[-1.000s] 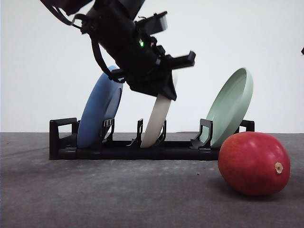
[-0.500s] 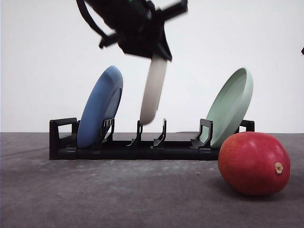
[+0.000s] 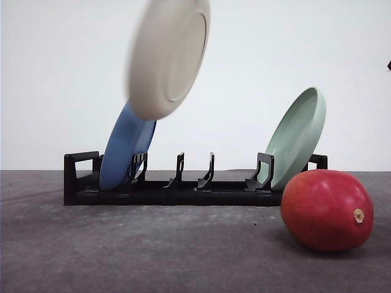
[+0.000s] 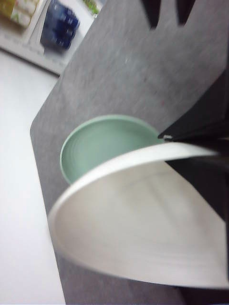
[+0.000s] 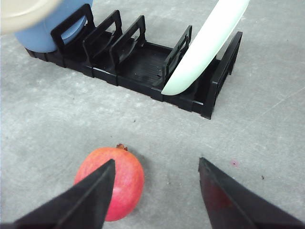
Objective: Place pomegranate in white plate
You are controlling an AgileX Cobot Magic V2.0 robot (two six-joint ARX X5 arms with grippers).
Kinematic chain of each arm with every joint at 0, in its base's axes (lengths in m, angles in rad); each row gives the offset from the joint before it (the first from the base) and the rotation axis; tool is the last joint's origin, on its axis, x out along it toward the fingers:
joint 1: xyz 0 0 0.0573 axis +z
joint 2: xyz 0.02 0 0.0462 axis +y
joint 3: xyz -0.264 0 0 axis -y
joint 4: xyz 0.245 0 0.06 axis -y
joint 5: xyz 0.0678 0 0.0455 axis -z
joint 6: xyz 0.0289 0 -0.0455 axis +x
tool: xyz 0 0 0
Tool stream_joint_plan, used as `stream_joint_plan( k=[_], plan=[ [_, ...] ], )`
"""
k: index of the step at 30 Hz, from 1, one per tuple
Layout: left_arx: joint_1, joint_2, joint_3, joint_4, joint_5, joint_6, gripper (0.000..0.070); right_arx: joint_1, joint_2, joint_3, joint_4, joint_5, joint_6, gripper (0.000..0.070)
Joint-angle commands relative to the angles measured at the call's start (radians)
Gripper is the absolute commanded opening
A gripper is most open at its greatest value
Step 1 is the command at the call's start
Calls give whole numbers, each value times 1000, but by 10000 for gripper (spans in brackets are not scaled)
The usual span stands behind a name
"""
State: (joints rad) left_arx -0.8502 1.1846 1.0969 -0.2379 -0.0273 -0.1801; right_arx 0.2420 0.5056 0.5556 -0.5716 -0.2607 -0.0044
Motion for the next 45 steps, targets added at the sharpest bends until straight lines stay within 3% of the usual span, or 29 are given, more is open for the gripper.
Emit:
stream_joint_plan(
  k=[1,9,16,20,23,30,36,42,45],
  plan=[
    [-22,-21,-5,9,3,-16,11,5,2,15,10,-1,-8,353],
    [-72,-212,-248,191,1,-64,11,5,2,15,10,-1,-8,353],
    [-98,-358,-506,441,-8,-91,11,5,2,15,9,-1,-8,353],
    [-100,-374,-607,512,-32,-69,11,5,2,15,7,-1,-7,353],
    [-104,-358,-642,515,-33,4,11,5,2,15,-3,-1,-8,353],
    [-156,-228,-649,523,-29,268,11,5,2,15,-13,-1,-8,353],
    [-215,-63,-649,530,-29,402,11,5,2,15,-14,-1,-8,353],
    [-272,86,-648,606,-29,595,11,5,2,15,-13,-1,-8,353],
    [-289,147,-647,637,-30,655,11,5,2,15,-14,-1,-8,353]
  ],
)
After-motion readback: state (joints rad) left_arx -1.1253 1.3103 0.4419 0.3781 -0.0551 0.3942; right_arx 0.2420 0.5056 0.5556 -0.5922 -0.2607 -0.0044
